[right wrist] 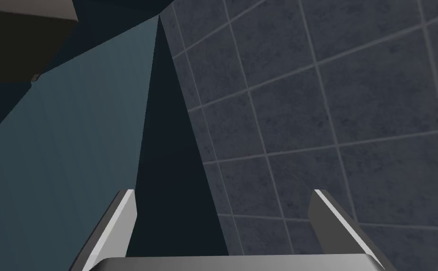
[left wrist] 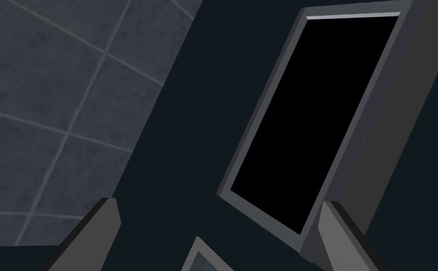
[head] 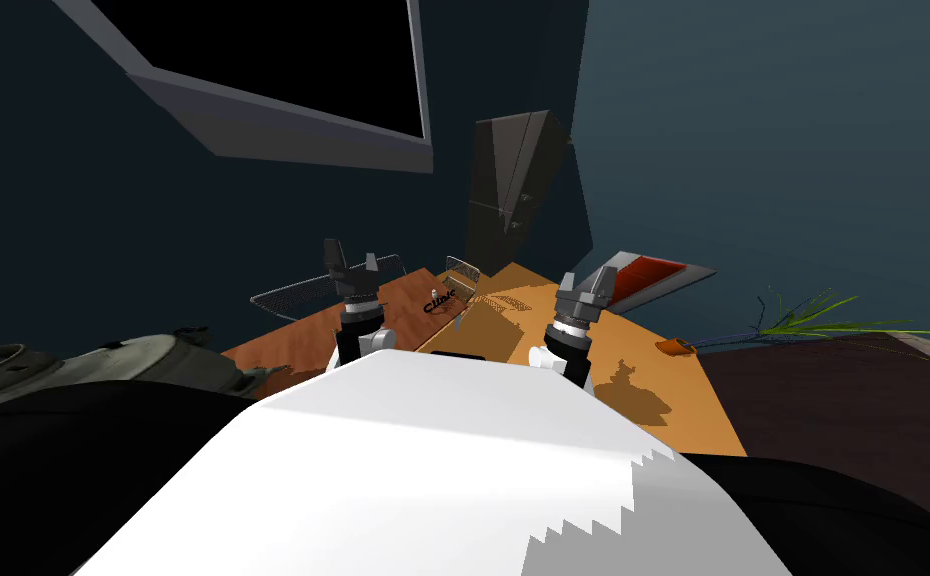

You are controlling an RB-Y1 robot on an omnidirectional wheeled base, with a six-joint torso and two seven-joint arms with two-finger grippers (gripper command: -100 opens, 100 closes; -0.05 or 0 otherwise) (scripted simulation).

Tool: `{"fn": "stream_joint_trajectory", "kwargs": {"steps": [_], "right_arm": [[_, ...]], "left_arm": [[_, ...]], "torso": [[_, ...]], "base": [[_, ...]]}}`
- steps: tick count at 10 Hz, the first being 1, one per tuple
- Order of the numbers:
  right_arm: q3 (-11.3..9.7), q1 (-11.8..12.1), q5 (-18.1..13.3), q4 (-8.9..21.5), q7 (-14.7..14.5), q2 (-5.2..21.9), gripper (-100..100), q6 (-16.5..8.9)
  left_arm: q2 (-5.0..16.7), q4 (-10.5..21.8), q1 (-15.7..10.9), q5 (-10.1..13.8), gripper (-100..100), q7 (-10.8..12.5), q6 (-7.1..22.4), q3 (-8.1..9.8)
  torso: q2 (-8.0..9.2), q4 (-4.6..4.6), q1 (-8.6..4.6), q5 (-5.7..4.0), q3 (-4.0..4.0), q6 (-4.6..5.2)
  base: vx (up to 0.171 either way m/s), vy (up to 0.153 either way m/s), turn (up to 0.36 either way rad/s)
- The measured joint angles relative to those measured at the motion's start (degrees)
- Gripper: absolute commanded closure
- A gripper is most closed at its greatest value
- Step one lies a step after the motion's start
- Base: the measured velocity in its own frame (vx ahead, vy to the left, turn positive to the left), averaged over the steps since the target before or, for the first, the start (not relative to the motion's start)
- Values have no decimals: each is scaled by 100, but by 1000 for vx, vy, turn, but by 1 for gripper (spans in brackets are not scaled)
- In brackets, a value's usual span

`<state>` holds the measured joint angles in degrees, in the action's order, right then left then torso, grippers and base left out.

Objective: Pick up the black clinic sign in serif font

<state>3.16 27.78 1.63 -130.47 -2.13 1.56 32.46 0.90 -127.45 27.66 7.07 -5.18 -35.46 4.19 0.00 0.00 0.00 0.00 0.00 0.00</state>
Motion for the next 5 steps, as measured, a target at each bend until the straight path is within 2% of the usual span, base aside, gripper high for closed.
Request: {"fn": "stream_joint_trajectory", "kwargs": {"steps": [3,5], "right_arm": [[0,0,0,0,0,0,0,0],[0,1,0,0,0,0,0,0]], "left_arm": [[324,183,51,193,-100,100,259,78],[509,427,77,384,-100,209,456,170]], "torso": [[-19,-4,-5,-1,-11,1],[-28,-7,-13,-3,-16,0]], "base": [[57,-23,-96],[71,-39,-106]]}}
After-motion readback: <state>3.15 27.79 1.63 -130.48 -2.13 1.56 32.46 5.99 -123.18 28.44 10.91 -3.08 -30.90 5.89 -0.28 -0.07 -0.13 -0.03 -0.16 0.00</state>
